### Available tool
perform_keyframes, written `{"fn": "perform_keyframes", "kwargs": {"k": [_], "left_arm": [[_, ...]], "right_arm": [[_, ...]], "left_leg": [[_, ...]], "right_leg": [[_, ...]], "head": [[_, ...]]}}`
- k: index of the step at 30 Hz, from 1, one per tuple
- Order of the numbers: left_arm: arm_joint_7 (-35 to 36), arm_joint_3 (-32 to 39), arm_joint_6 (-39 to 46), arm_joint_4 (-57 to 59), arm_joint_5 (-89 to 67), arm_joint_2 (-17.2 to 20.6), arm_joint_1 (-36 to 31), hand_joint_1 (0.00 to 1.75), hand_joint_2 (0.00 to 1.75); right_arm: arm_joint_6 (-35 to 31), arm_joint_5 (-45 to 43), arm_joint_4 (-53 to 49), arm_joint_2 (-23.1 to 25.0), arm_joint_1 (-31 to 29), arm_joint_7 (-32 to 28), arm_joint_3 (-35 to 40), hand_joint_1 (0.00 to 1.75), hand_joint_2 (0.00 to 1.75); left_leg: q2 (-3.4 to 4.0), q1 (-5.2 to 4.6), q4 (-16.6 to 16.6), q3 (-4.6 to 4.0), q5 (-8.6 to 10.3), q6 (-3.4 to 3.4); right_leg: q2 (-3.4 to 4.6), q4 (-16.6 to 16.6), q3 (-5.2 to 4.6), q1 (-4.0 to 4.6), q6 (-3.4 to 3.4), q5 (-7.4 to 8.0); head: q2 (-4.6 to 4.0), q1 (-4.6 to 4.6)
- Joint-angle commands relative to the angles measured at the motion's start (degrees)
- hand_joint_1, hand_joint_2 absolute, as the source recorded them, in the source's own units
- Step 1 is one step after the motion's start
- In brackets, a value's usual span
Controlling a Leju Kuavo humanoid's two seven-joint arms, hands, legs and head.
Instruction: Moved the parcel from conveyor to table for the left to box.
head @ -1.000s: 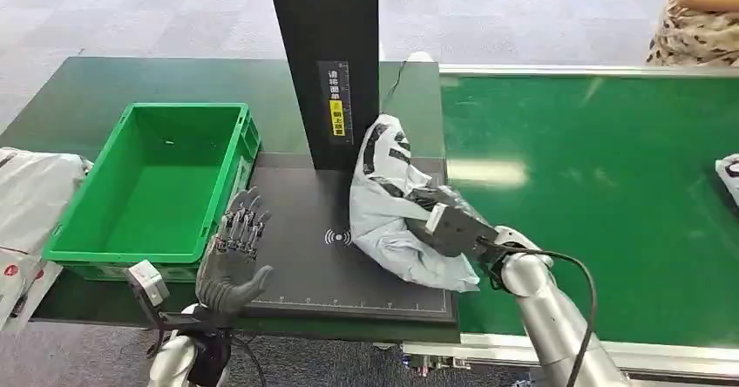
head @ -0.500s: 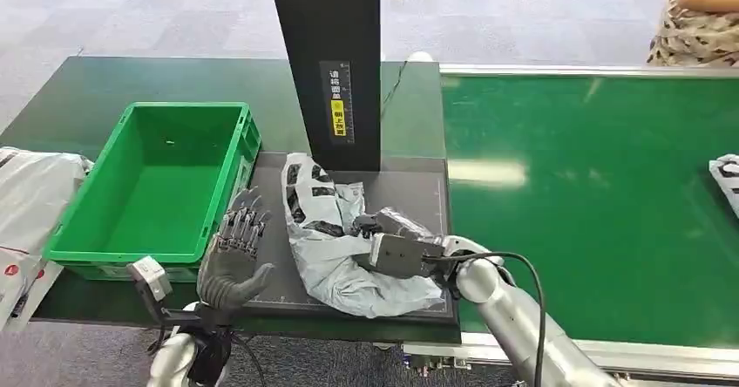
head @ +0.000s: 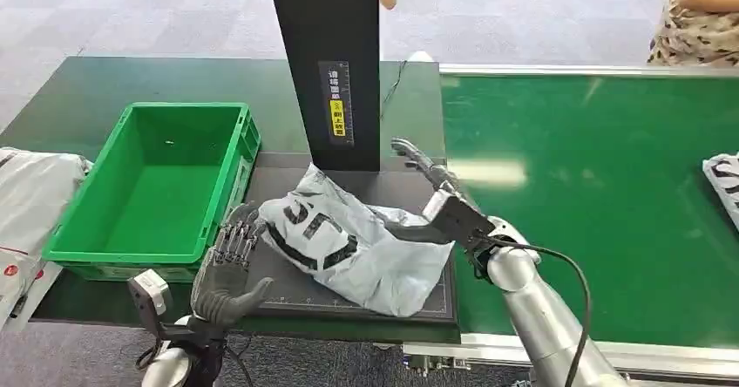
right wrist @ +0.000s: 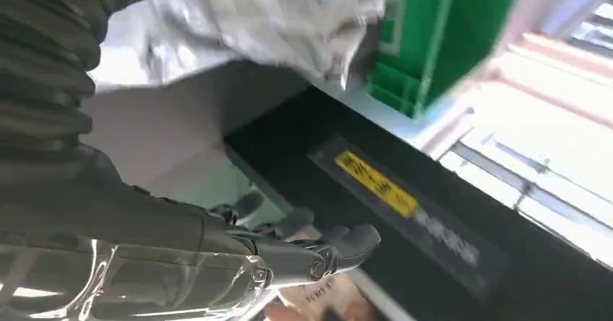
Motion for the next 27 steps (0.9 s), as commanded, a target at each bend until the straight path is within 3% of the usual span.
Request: {"fn": "perform_keyframes", "kwargs": {"k": [1, 8, 11, 17, 22, 27], "left_arm": [[-1.3, 0.3, 3.9, -0.7, -4.4, 0.6, 0.0, 0.0, 1.75], [0.0, -5.1, 11.3, -1.7, -18.3, 2.3, -1.3, 0.0, 1.75], [5.6, -10.7, 13.0, 2.8, -32.0, 4.7, -4.4, 0.0, 1.75], [15.7, -16.2, 12.7, 13.5, -48.2, 6.0, -11.8, 0.0, 1.75], [21.1, -17.0, 11.6, 19.8, -56.0, 5.5, -15.9, 0.0, 1.75], [21.6, -15.6, 12.2, 20.0, -58.4, 5.2, -16.1, 0.0, 1.75]], "right_arm": [[1.7, -7.4, -8.2, 0.2, 5.5, -4.4, -11.5, 0.0, 1.75], [3.1, -10.8, -10.7, 0.4, 10.7, -5.7, -15.1, 0.0, 1.75], [3.8, -11.0, -12.7, 1.0, 13.6, -6.3, -16.2, 0.0, 1.75], [4.4, -10.0, -14.6, 1.7, 16.3, -6.2, -18.0, 0.0, 1.75], [4.8, -8.7, -16.9, 2.8, 19.1, -5.4, -20.2, 0.0, 1.75], [5.3, -8.2, -18.6, 3.5, 21.6, -5.3, -21.3, 0.0, 1.75]], "left_leg": [[-0.12, 0.02, -0.1, 0.2, 0.0, 0.01], [-0.23, 0.03, -0.1, 0.18, 0.01, 0.01], [-0.24, 0.01, -0.1, 0.13, 0.03, 0.0], [-0.27, -0.03, -0.1, 0.15, 0.06, 0.0], [-0.28, -0.01, -0.2, 0.27, 0.09, 0.0], [-0.14, 0.0, -0.2, 0.27, 0.04, 0.02]], "right_leg": [[-0.12, -0.1, 0.25, 0.03, 0.0, -0.03], [-0.23, -0.1, 0.27, 0.04, -0.01, -0.05], [-0.24, -0.1, 0.2, 0.02, -0.01, -0.04], [-0.26, -0.1, 0.22, -0.01, -0.01, -0.03], [-0.28, -0.2, 0.35, 0.01, -0.02, 0.0], [-0.15, -0.2, 0.31, 0.01, -0.02, -0.02]], "head": [[0.0, 0.0], [0.0, 0.0], [0.0, 0.0], [0.0, 0.0], [0.0, 0.0], [0.0, -0.02]]}}
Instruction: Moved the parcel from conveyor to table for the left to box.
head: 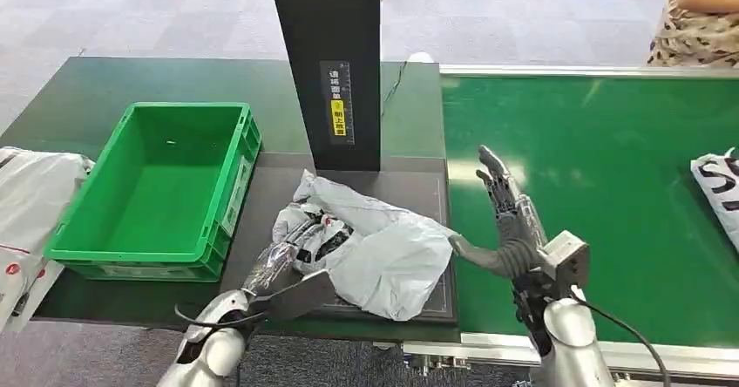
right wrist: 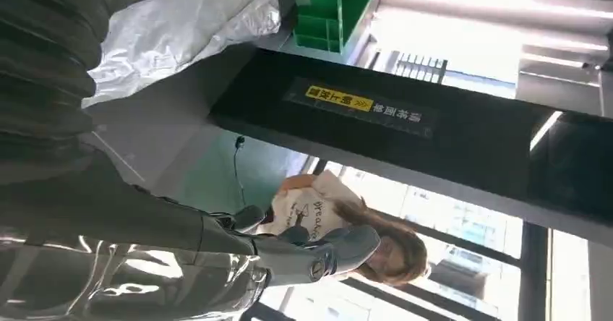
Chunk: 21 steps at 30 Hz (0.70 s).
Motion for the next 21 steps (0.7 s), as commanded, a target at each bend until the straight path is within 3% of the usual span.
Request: {"fn": "perform_keyframes", "kwargs": {"k": [1, 2, 3, 4, 5, 17, 19, 21], "left_arm": [[0.6, -1.7, 0.3, 10.1, -2.2, 0.9, -4.9, 0.0, 1.75], [0.5, -1.5, 0.3, 10.0, -2.1, 0.9, -4.9, 0.0, 1.75], [-0.1, -1.1, 0.7, 9.8, -1.5, 0.7, -4.9, 0.35, 1.75], [-0.6, -1.1, 1.0, 9.8, -1.1, 0.7, -5.1, 1.52, 1.75], [-0.8, -0.9, 1.5, 9.6, -1.0, 0.6, -5.0, 1.73, 1.75], [-10.7, -1.5, 11.3, 6.6, 4.7, 1.5, -4.5, 1.75, 1.75], [-14.0, -1.6, 15.4, 5.0, 5.2, 1.5, -4.1, 1.75, 1.75], [-19.5, -0.4, 27.8, 0.5, 4.6, 0.8, -2.8, 1.75, 1.75]], "right_arm": [[0.6, 0.8, -1.5, 2.3, 3.7, 0.5, -4.3, 0.0, 1.75], [0.6, 0.8, -1.4, 2.3, 3.6, 0.5, -4.4, 0.0, 1.75], [0.6, 0.8, -1.1, 2.5, 3.3, 0.5, -4.4, 0.0, 1.75], [0.7, 0.9, -0.9, 2.7, 3.1, 0.6, -4.5, 0.0, 1.75], [0.7, 0.9, -0.8, 2.7, 2.9, 0.6, -4.4, 0.0, 1.75], [1.0, 1.2, -1.6, 3.2, 3.6, 1.5, -4.8, 0.0, 1.75], [1.0, 1.1, -1.9, 3.2, 3.7, 1.7, -4.9, 0.0, 1.75], [0.9, 0.9, -2.7, 3.3, 4.3, 2.0, -5.1, 0.0, 1.75]], "left_leg": [[-0.12, 0.03, -0.2, 0.31, 0.0, 0.0], [-0.08, 0.01, -0.2, 0.27, -0.01, 0.0], [-0.07, 0.02, -0.2, 0.34, -0.01, 0.0], [-0.04, 0.0, -0.2, 0.23, 0.0, 0.0], [0.05, 0.02, -0.2, 0.37, -0.01, 0.0], [0.0, 0.03, -0.1, 0.21, -0.03, -0.01], [0.0, 0.01, -0.1, 0.14, -0.03, -0.01], [0.0, 0.03, -0.1, 0.16, -0.04, -0.02]], "right_leg": [[-0.11, -0.2, 0.36, 0.03, -0.02, -0.03], [-0.07, -0.2, 0.31, 0.02, -0.01, -0.03], [-0.05, -0.2, 0.38, 0.03, -0.01, -0.02], [-0.02, -0.2, 0.26, 0.01, 0.0, -0.01], [0.07, -0.2, 0.37, 0.03, -0.01, 0.02], [0.01, -0.1, 0.23, 0.04, -0.02, -0.02], [0.01, -0.1, 0.15, 0.02, -0.01, -0.03], [0.01, -0.1, 0.18, 0.04, -0.01, -0.04]], "head": [[0.0, 0.0], [0.0, 0.0], [0.0, 0.0], [0.02, 0.0], [0.0, 0.0], [0.0, 0.0], [0.0, 0.0], [0.0, 0.0]]}}
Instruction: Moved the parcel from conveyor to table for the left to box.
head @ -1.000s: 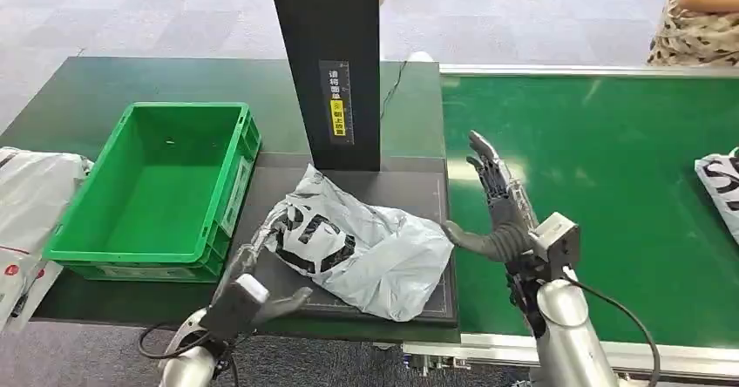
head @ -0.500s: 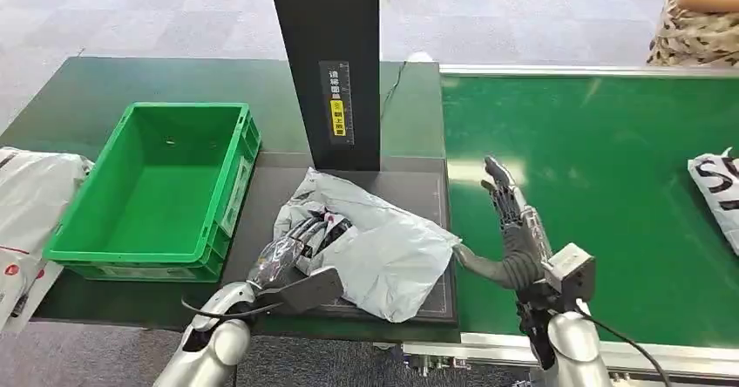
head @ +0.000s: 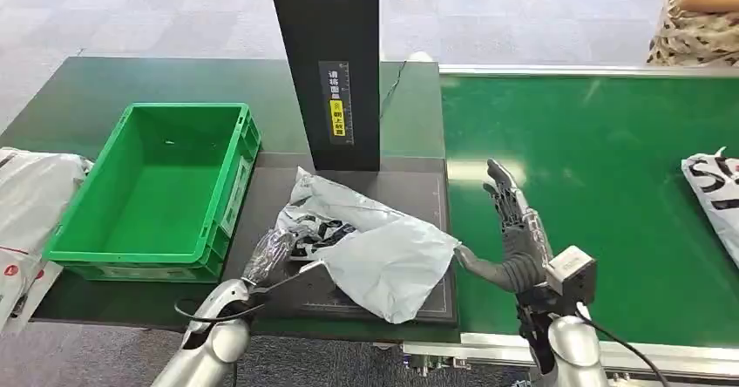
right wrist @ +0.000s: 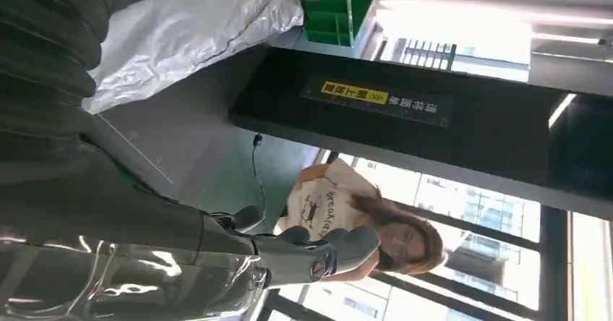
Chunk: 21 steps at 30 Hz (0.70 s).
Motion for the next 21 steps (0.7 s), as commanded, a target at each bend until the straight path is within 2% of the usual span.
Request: {"fn": "perform_keyframes", "kwargs": {"k": [1, 3, 4, 6, 8, 11, 14, 21], "left_arm": [[-12.8, 0.4, 23.3, -6.8, 0.2, 0.8, 1.3, 1.75, 1.75], [-14.7, 1.7, 29.1, -12.4, 0.9, 1.8, 3.3, 1.75, 1.75], [-17.1, 5.5, 31.6, -16.8, -1.2, 0.9, 5.3, 1.75, 1.75], [-21.4, 13.9, 31.6, -22.7, -5.1, -3.0, 7.2, 1.75, 1.75], [-24.0, 20.6, 31.6, -25.8, -7.2, -5.3, 8.0, 1.75, 1.75], [-25.4, 28.5, 31.6, -28.3, -8.6, -6.3, 8.2, 1.75, 1.75], [-25.4, 35.4, 31.6, -29.8, -8.8, -5.8, 6.8, 1.75, 1.75], [-25.4, 42.1, 31.6, -23.6, -11.8, -3.4, -1.1, 1.75, 1.75]], "right_arm": [[-0.2, -0.4, -0.5, 1.0, 0.8, 1.2, -1.9, 0.0, 1.75], [-0.5, -1.3, -1.1, 0.3, 1.0, 1.7, -1.6, 0.0, 1.75], [-0.7, -1.9, -1.1, -0.5, 0.8, 1.9, -1.2, 0.0, 1.75], [-0.9, -2.6, -0.8, -1.2, 0.5, 2.1, -0.8, 0.0, 1.75], [-1.0, -3.0, 0.1, -1.2, 0.3, 2.1, -0.5, 0.0, 1.75], [-1.3, -3.2, 1.4, -0.9, 0.0, 1.7, 0.0, 0.0, 1.75], [-2.0, -3.0, 1.7, -0.9, -0.7, 1.1, 0.8, 0.0, 1.75], [-2.3, -3.2, 0.7, -1.4, -0.3, 1.3, 0.9, 0.0, 1.75]], "left_leg": [[-0.03, 0.05, -0.1, 0.29, -0.04, 0.0], [0.03, 0.06, -0.1, 0.18, -0.07, -0.01], [0.07, 0.06, 0.0, 0.11, -0.08, -0.01], [0.15, 0.06, 0.0, 0.07, -0.09, -0.01], [0.12, 0.07, 0.0, -0.03, -0.07, 0.0], [0.22, 0.11, 0.0, 0.13, -0.1, 0.0], [0.25, 0.09, 0.0, 0.05, -0.07, -0.02], [0.01, 0.1, 0.0, -0.01, 0.01, -0.03]], "right_leg": [[-0.02, -0.2, 0.33, 0.06, -0.02, -0.04], [0.03, -0.1, 0.21, 0.07, -0.02, -0.04], [0.07, -0.1, 0.12, 0.06, -0.01, -0.03], [0.15, 0.0, 0.06, 0.06, -0.01, -0.02], [0.13, 0.0, -0.02, 0.06, -0.01, 0.0], [0.23, -0.1, 0.11, 0.1, -0.02, 0.0], [0.27, 0.0, 0.01, 0.09, -0.04, 0.02], [0.01, 0.0, 0.0, 0.06, -0.04, -0.01]], "head": [[0.0, 0.0], [0.0, 0.0], [0.0, 0.0], [0.0, -0.02], [0.0, 0.0], [0.0, 0.0], [0.0, 0.0], [0.0, 0.0]]}}
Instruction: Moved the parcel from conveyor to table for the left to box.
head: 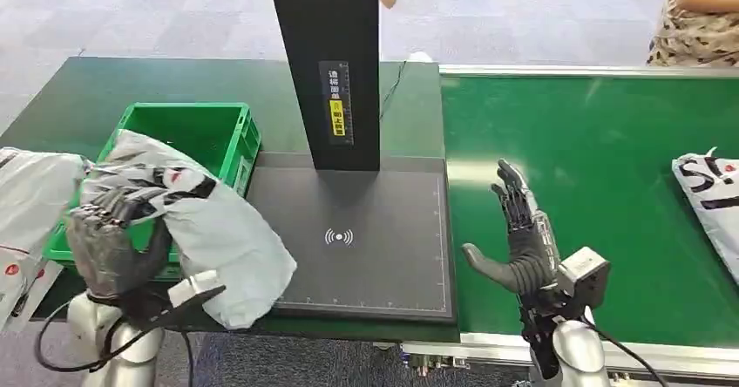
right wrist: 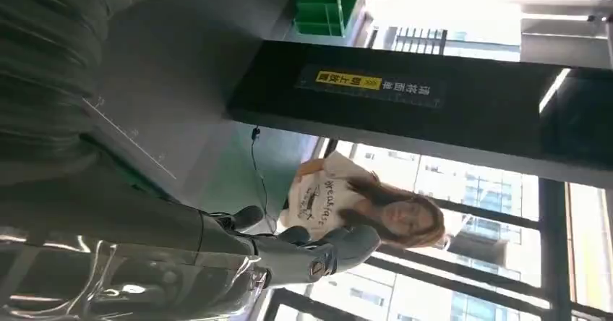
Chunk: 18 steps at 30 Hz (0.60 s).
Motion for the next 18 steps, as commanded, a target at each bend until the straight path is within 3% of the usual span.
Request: {"fn": "perform_keyframes", "kwargs": {"k": [1, 4, 7, 11, 14, 18], "left_arm": [[-0.3, 15.5, 0.0, 3.9, -3.6, 0.9, -9.0, 1.75, 1.75], [2.1, 19.4, 0.0, 13.8, -5.4, 3.3, -12.9, 1.75, 1.75], [14.3, 17.6, 0.0, 23.3, -9.6, 8.4, -15.2, 1.75, 1.75], [30.0, 8.6, -1.7, 35.6, -11.7, 17.0, -18.6, 1.75, 1.75], [37.5, 4.7, -4.3, 41.8, -15.0, 19.8, -22.2, 1.75, 1.75], [43.1, 1.5, -9.6, 48.0, -17.7, 20.8, -27.0, 1.75, 1.75]], "right_arm": [[-0.3, -0.1, 2.5, -1.5, -1.6, 0.2, 1.2, 0.0, 1.75], [-0.5, -0.2, 3.4, -1.4, -1.8, -0.1, 1.7, 0.0, 1.75], [-0.9, 0.2, 3.2, -1.0, -1.6, -0.3, 1.8, 0.0, 1.75], [-0.9, 0.3, 3.1, -0.7, -1.6, -0.3, 1.5, 0.0, 1.75], [-0.8, 0.7, 3.2, -0.4, -1.8, -0.1, 1.3, 0.0, 1.75], [-0.6, 1.2, 3.5, -0.2, -2.3, 0.2, 1.0, 0.0, 1.75]], "left_leg": [[-0.03, 0.06, -0.1, 0.14, 0.0, 0.01], [0.02, 0.02, -0.1, 0.21, 0.01, 0.0], [-0.09, -0.06, -0.2, 0.26, 0.06, -0.02], [-0.13, 0.01, -0.3, 0.4, 0.11, -0.06], [-0.23, 0.03, -0.2, 0.26, 0.09, -0.05], [-0.23, 0.07, -0.1, 0.15, 0.13, -0.09]], "right_leg": [[-0.02, -0.1, 0.18, 0.07, -0.01, 0.01], [0.03, -0.1, 0.22, 0.04, -0.01, 0.02], [-0.06, -0.1, 0.25, -0.02, -0.03, 0.01], [-0.11, -0.3, 0.41, 0.04, -0.08, 0.05], [-0.19, -0.1, 0.27, 0.04, -0.06, -0.01], [-0.18, -0.1, 0.19, 0.13, -0.04, 0.01]], "head": [[0.0, 0.0], [0.0, 0.02], [0.0, 0.0], [0.0, 0.0], [0.0, -0.02], [0.0, -0.02]]}}
